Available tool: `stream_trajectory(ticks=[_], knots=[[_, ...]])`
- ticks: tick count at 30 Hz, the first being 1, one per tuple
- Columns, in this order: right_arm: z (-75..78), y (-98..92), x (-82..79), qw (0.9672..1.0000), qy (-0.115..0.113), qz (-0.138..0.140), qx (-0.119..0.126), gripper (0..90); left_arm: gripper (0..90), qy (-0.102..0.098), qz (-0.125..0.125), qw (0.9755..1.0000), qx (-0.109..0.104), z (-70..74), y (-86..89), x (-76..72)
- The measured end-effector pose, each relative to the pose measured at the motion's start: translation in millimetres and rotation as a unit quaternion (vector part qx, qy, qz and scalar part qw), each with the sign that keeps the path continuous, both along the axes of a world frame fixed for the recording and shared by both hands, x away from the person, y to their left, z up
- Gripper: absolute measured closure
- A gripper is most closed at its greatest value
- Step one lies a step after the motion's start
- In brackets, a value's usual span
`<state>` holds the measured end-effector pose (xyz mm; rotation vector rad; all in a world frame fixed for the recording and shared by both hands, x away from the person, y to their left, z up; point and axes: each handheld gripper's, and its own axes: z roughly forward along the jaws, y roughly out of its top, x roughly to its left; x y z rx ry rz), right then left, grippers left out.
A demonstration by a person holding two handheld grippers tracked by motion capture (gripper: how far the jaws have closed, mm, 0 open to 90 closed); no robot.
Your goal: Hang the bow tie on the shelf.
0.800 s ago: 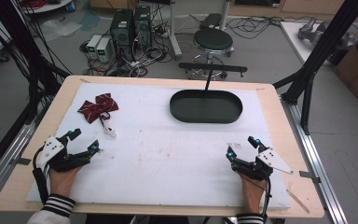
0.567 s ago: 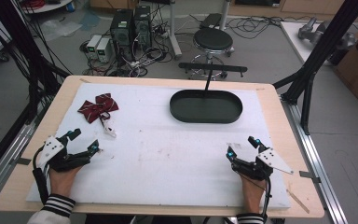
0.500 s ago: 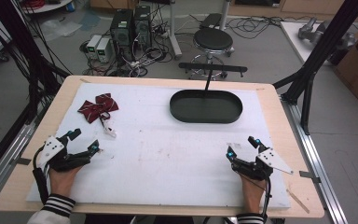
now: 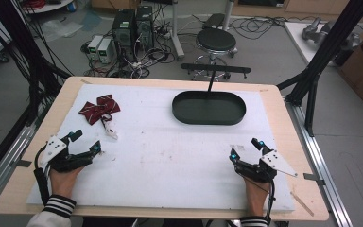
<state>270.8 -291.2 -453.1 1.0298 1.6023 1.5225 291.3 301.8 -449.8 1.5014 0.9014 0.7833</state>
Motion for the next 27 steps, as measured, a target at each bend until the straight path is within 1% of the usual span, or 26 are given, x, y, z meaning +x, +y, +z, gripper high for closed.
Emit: stream_trajectory(ticks=[4, 5, 7, 8, 10, 11, 12, 13, 14, 15, 16, 17, 18, 19, 20, 21, 24, 27], knots=[[-0.1, -0.2, 0.1, 1.0000, 0.000, 0.001, 0.000, 9.2, 14.2, 0.010, 0.004, 0.9999, 0.005, 7.5, -0.4, 3.8], [-0.1, -0.2, 0.0, 1.0000, 0.000, 0.000, 0.000, 9.2, 14.2, 0.016, 0.007, 0.9998, 0.009, 13.5, -1.2, 7.1], [0.0, -0.2, 0.1, 1.0000, 0.000, 0.001, 0.000, 9.2, 14.2, 0.026, 0.007, 0.9995, 0.017, 20.4, -2.5, 11.8], [0.0, -0.2, 0.1, 1.0000, 0.000, 0.001, 0.000, 9.2, 14.3, 0.026, 0.007, 0.9995, 0.017, 20.4, -2.5, 11.8], [-0.1, -0.2, 0.0, 1.0000, 0.001, 0.001, 0.001, 9.2, 14.3, 0.033, 0.003, 0.9991, 0.026, 27.8, -4.3, 17.0], [-0.1, -0.2, 0.1, 1.0000, 0.000, 0.001, 0.001, 9.2, 14.3, 0.046, 0.004, 0.9985, 0.031, 35.3, -6.5, 22.8], [0.0, -0.2, 0.1, 1.0000, 0.000, 0.001, 0.001, 9.2, 14.3, 0.058, 0.005, 0.9977, 0.034, 39.0, -7.3, 26.0], [-0.1, -0.2, 0.1, 1.0000, 0.000, 0.001, 0.001, 9.2, 14.3, 0.058, 0.005, 0.9977, 0.034, 39.0, -7.3, 26.0], [-0.1, -0.2, 0.1, 1.0000, 0.000, 0.001, 0.001, 9.2, 14.3, 0.075, 0.008, 0.9965, 0.035, 45.0, -9.9, 32.2], [0.0, -0.2, 0.0, 1.0000, 0.001, 0.001, 0.001, 9.2, 14.3, 0.075, 0.008, 0.9965, 0.035, 45.0, -9.9, 32.2], [-0.1, -0.4, 0.3, 1.0000, -0.001, 0.001, 0.000, 9.2, 14.3, 0.092, 0.010, 0.9948, 0.043, 49.7, -12.9, 38.6], [-0.1, -0.4, 0.2, 1.0000, 0.000, 0.000, 0.001, 9.2, 14.3, 0.092, 0.010, 0.9948, 0.043, 49.7, -12.9, 38.6], [0.0, -0.4, 0.0, 1.0000, 0.001, 0.000, 0.002, 9.2, 14.3, 0.107, 0.012, 0.9927, 0.053, 52.9, -16.7, 44.6], [0.0, -0.4, 0.0, 1.0000, 0.001, 0.000, 0.002, 9.2, 14.3, 0.107, 0.012, 0.9927, 0.053, 52.9, -16.7, 44.6], [-0.1, -0.4, 0.0, 1.0000, 0.001, 0.000, 0.002, 9.2, 14.3, 0.121, 0.012, 0.9910, 0.056, 55.1, -20.6, 50.6], [0.0, -0.4, 0.0, 1.0000, 0.002, 0.000, 0.002, 9.3, 14.6, 0.121, 0.012, 0.9910, 0.056, 55.1, -20.6, 50.6], [-0.1, -1.4, 0.7, 1.0000, -0.001, 0.000, 0.002, 9.2, 15.1, 0.140, 0.018, 0.9880, 0.063, 56.8, -26.7, 58.4], [-0.1, -1.5, 0.6, 1.0000, -0.001, 0.000, 0.004, 9.2, 15.4, 0.164, 0.023, 0.9837, 0.070, 55.6, -32.3, 65.7]])
